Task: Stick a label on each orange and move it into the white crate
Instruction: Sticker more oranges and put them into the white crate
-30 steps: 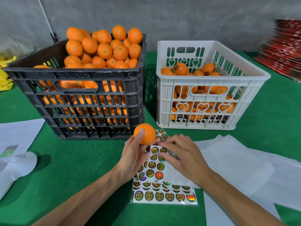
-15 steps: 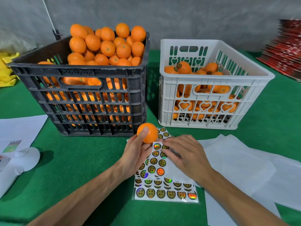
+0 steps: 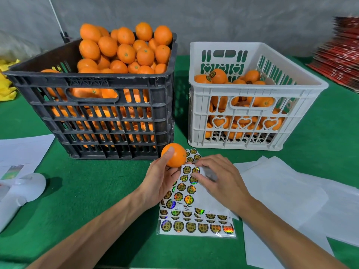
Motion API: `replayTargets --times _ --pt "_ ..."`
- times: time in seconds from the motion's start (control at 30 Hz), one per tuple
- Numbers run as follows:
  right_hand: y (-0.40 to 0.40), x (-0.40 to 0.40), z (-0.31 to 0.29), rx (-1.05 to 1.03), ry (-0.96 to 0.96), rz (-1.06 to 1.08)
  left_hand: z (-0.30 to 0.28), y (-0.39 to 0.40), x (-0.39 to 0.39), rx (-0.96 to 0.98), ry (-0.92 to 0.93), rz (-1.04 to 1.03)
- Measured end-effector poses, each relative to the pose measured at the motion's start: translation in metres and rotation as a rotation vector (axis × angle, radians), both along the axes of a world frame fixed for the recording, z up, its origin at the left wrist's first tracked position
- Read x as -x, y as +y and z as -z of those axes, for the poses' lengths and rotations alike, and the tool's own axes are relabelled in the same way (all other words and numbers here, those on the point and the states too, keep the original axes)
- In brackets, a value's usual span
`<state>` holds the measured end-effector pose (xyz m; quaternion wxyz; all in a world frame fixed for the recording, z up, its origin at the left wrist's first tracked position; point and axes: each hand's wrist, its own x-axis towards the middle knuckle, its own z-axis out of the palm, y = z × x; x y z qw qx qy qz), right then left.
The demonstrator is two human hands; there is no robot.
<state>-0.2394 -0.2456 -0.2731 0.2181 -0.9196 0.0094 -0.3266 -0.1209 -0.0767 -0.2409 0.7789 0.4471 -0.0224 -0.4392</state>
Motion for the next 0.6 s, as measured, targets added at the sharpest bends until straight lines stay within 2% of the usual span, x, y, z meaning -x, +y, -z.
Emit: replayTargets --times 0.1,0.43,0.6 --pt "0.0000 -0.0004 0.0019 -0.003 -0.007 0.012 -0.0005 0.0007 0.0000 0.012 -0.008 0.002" --pt "0.0023 -0.0001 -0.0002 -0.095 0.044 -0.049 0.0067 0.0016 0.0018 0.064 -0.209 0.011" --pt "0.0041 -0.0021 -0.0017 -0.151 -0.024 -0.098 0.0025 0.0018 -0.0020 0.092 -0.182 -0.027"
